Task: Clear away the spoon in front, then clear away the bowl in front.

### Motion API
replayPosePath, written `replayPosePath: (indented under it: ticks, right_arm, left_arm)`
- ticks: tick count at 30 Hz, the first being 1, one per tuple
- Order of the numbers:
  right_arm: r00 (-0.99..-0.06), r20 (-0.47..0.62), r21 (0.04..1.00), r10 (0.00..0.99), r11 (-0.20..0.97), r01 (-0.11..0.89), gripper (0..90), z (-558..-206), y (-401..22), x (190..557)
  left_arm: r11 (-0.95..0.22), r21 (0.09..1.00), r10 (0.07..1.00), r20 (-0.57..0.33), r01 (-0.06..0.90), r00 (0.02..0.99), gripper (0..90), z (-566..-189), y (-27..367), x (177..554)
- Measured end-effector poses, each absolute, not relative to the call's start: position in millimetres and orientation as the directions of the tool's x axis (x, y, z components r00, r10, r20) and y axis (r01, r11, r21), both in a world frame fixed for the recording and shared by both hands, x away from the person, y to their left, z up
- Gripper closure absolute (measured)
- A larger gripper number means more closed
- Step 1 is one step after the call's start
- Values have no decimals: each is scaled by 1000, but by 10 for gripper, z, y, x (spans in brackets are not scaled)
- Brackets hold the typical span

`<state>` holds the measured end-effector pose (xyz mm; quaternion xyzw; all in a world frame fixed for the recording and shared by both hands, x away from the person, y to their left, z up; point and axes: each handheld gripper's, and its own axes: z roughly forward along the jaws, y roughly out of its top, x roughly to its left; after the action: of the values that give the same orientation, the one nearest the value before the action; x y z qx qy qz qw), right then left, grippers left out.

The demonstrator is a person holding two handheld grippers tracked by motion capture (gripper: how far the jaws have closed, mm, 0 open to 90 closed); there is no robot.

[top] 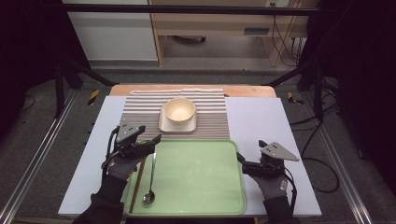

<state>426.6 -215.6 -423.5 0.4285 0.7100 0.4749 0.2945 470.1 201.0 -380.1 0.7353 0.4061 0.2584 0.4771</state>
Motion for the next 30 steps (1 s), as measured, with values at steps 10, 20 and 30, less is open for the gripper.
replayPosePath:
  ticks: [10,20,30]
  right_arm:
    - [-458,-10,928,889,178,327,80,-4224,-2174,4265]
    - [-460,-9,928,888,179,326,80,-4225,-2177,4273]
    - [-457,-3,926,889,175,334,80,-4234,-2177,4275]
  left_arm:
    - [-190,930,845,-9,316,534,293,-3659,1917,4969]
    - [-188,932,856,2,308,517,289,-3606,1874,5186]
    - [-189,928,866,2,322,500,290,-3666,1816,5439]
